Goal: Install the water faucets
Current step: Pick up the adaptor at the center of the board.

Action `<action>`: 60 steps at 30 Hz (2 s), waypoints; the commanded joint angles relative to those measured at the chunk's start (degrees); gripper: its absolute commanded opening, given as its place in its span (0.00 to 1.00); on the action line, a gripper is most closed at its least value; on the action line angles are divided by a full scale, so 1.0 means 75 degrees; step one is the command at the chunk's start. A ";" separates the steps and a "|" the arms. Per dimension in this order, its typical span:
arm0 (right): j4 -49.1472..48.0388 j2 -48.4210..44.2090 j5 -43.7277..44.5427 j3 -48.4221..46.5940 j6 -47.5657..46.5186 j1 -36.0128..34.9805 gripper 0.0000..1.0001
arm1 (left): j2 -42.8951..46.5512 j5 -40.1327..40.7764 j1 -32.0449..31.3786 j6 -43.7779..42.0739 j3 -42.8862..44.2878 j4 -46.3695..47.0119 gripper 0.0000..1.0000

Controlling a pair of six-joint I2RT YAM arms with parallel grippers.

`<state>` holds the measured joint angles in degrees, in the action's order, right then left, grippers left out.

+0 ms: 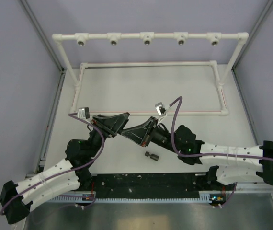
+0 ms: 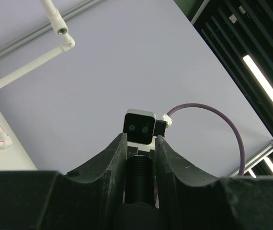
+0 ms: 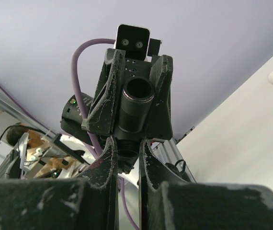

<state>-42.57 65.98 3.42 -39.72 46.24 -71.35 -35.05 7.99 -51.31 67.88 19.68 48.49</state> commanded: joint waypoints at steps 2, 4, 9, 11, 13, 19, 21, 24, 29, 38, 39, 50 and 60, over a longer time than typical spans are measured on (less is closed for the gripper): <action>-0.0009 -0.0242 -0.0069 0.0082 -0.0095 -0.0119 0.00 | 0.0044 -0.0092 -0.0003 0.0020 0.0106 0.0613 0.00; 0.0062 -0.0300 -0.0011 0.0105 -0.0130 -0.0119 0.00 | 0.0079 -0.0069 -0.0003 -0.0015 0.0106 0.0531 0.00; 0.0097 -0.0394 0.0036 0.0152 -0.0118 -0.0119 0.00 | 0.0149 0.0024 -0.0003 -0.0073 0.0071 0.0460 0.00; 0.0144 -0.0464 0.0059 0.0175 -0.0153 -0.0107 0.22 | 0.0184 0.0095 -0.0003 -0.0144 0.0036 0.0460 0.00; 0.0366 -0.0674 0.0258 0.0234 -0.0270 -0.0108 0.43 | 0.0278 0.0212 -0.0003 -0.0319 -0.0011 0.0402 0.00; 0.2063 -0.1986 0.1323 0.0702 -0.0786 -0.0096 0.51 | 0.1109 0.0762 -0.0002 -0.0975 -0.0128 -0.0580 0.00; 0.2742 -0.2490 0.1733 0.0959 -0.0984 -0.0096 0.51 | 0.1472 0.0985 0.0009 -0.1174 -0.0256 -0.0804 0.00; 0.4649 -0.3030 0.2797 0.1054 -0.1033 -0.0096 0.49 | 0.1918 0.1138 0.0009 -0.1397 -0.0281 -0.1435 0.00; 0.7102 -0.3219 0.3119 0.1078 -0.0810 -0.0096 0.47 | 0.2399 0.1243 0.0009 -0.1574 0.0012 -0.3263 0.00; 0.8160 -0.1334 0.1562 0.0727 -0.2575 -0.0084 0.47 | 0.2458 0.0857 0.0021 -0.1679 0.0434 -0.5105 0.00; 0.8195 -0.1100 0.1374 0.0634 -0.3032 -0.0084 0.48 | 0.2470 0.0834 0.0021 -0.1702 0.0458 -0.5199 0.00; 0.6288 -0.0032 0.0516 0.0749 -0.6399 0.0045 0.52 | 0.2657 0.0845 0.0021 -0.1632 0.0341 -0.5481 0.00; 0.2902 -0.0475 0.1337 0.2576 -0.6294 0.0057 0.54 | 0.3126 0.0763 0.0021 -0.1750 0.0270 -0.5703 0.00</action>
<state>-7.64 65.73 10.87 -22.79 -0.03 -71.11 -13.04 14.63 -51.40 55.35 20.40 4.21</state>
